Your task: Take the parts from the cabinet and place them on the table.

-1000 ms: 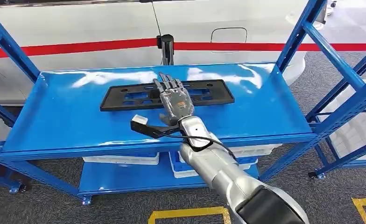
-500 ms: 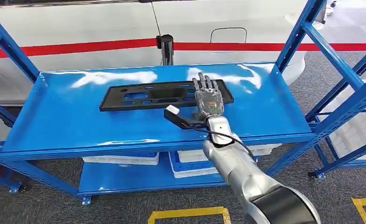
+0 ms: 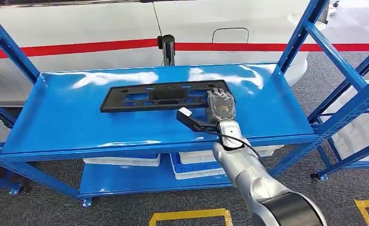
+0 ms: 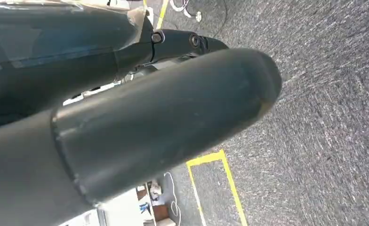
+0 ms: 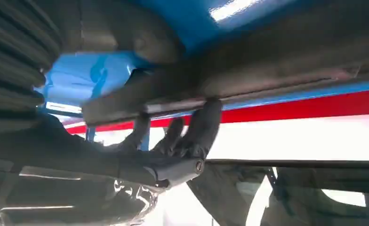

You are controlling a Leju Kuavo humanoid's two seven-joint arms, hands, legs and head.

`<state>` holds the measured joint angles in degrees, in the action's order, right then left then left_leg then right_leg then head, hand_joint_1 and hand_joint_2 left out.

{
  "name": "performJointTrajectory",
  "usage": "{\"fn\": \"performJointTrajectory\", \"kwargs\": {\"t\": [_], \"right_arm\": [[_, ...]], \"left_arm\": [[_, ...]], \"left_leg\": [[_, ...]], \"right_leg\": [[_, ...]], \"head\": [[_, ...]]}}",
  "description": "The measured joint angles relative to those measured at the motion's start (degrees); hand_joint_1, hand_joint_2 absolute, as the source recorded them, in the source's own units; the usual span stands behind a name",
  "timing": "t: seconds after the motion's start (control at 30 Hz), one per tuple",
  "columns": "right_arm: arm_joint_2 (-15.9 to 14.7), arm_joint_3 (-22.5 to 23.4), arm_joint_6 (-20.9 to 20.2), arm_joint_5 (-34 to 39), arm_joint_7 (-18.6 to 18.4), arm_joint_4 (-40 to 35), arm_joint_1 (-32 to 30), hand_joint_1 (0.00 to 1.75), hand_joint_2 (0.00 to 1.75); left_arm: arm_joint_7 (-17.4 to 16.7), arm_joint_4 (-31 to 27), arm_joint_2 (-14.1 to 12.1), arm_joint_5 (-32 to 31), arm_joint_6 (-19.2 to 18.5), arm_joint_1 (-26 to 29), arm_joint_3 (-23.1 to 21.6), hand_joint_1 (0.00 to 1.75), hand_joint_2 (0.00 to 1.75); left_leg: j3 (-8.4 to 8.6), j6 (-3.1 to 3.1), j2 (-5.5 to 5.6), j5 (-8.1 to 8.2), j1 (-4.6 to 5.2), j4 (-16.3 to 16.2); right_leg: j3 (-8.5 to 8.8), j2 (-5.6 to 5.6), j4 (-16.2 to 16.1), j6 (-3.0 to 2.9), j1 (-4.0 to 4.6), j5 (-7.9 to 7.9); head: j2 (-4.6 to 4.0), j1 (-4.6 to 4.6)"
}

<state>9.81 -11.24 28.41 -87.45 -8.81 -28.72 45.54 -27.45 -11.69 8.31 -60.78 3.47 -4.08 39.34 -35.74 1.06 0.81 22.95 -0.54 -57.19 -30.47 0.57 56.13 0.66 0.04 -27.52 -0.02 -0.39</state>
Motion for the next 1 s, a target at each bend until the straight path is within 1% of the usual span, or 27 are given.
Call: {"fn": "performJointTrajectory", "kwargs": {"t": [0.1,0.2,0.33,0.5,0.63,0.67,0.73,0.77,0.8,0.83,0.9,1.0], "right_arm": [[0.07,1.05,0.22,-1.03,0.9,-0.11,0.02,1.75,1.75],[0.11,1.4,0.22,-1.53,1.73,-0.41,-0.01,1.75,1.75],[0.37,1.99,0.57,-0.55,4.35,-1.64,-0.73,1.75,1.75],[0.72,2.6,-0.85,2.91,7.79,-5.32,-2.15,1.75,1.75],[0.74,2.8,-1.18,4.24,8.72,-7.61,-2.92,1.75,1.75],[0.74,2.84,-1.16,5.24,9.52,-8.34,-3.21,1.75,1.75],[0.74,2.87,-1.14,7.61,11.66,-10.21,-4.21,1.75,1.75],[0.74,2.84,-1.62,9.38,13.05,-12.51,-5.22,1.75,1.75],[0.76,2.63,-2.29,10.53,13.7,-15.02,-5.98,1.75,1.75],[0.74,2.03,-3.11,11.04,13.92,-18.26,-7.01,1.75,1.75],[0.61,0.44,-5.38,11.04,13.2,-24.23,-8.14,1.75,1.75],[0.52,-1.04,-6.67,10.95,12.64,-29.37,-8.92,1.75,1.75]], "left_arm": [[0.96,-0.04,-0.02,-0.78,0.78,-0.02,0.46,0.0,0.0],[2.71,-0.09,-0.11,-1.62,2.76,-0.02,0.7,0.0,0.0],[5.19,-0.09,-0.39,-1.75,4.88,-0.03,1.25,0.0,0.0],[10.33,-0.13,-0.85,-1.86,10.71,-0.02,2.36,0.0,0.0],[12.29,-0.2,-1.18,-0.65,12.24,-0.05,3.7,0.0,0.0],[14.62,-0.26,-1.22,0.99,13.32,-0.04,4.26,0.0,0.0],[21.02,-0.33,-1.22,5.43,15.04,0.0,5.89,0.0,0.0],[26.84,-0.5,-1.22,9.83,15.35,-0.08,8.07,0.0,0.0],[30.03,-0.52,-1.22,12.6,14.74,-0.22,9.63,0.0,0.0],[33.61,-0.52,-1.22,16.77,13.37,-0.4,12.18,0.0,0.0],[37.4,-0.52,-1.2,20.2,12.22,-0.53,16.12,0.0,0.0],[38.16,-0.52,-1.18,20.61,12.0,-0.68,19.36,0.0,0.0]], "left_leg": [[0.01,0.0,0.0,0.0,0.0,0.0],[0.02,0.0,0.0,0.0,0.0,0.0],[0.02,0.0,0.01,0.0,0.0,0.0],[0.02,0.0,0.01,0.0,-0.01,0.0],[0.03,0.0,-0.03,0.0,0.0,0.0],[0.02,0.0,-0.03,0.0,-0.01,0.0],[0.02,0.0,-0.02,0.0,-0.01,0.0],[0.01,0.0,-0.01,0.0,0.0,0.0],[0.01,0.0,0.0,0.0,0.0,0.0],[0.0,0.0,0.0,0.0,0.0,0.0],[-0.01,-0.01,-0.07,0.01,0.0,0.0],[-0.01,-0.01,-0.13,0.01,-0.01,0.0]], "right_leg": [[0.03,0.0,0.0,0.0,0.0,0.0],[0.05,0.0,0.0,0.0,0.0,0.0],[0.06,-0.01,0.0,0.0,0.0,0.0],[0.06,-0.01,0.0,0.0,0.01,0.0],[0.04,0.01,0.0,0.0,0.01,0.0],[0.04,0.01,0.0,0.0,0.0,0.0],[0.04,0.01,0.0,0.0,0.0,0.0],[0.05,0.0,0.0,0.0,0.0,0.0],[0.06,0.0,0.0,0.0,0.0,0.0],[0.05,0.0,0.0,0.0,0.0,0.0],[-0.02,0.06,0.0,0.0,0.01,0.0],[-0.06,0.07,0.0,-0.01,0.01,-0.01]], "head": [[0.0,-0.02],[0.0,0.02],[0.0,0.0],[0.0,0.02],[0.0,0.0],[0.0,0.0],[0.02,0.02],[0.0,0.02],[0.0,0.0],[0.0,0.02],[0.02,0.02],[0.0,0.0]]}}
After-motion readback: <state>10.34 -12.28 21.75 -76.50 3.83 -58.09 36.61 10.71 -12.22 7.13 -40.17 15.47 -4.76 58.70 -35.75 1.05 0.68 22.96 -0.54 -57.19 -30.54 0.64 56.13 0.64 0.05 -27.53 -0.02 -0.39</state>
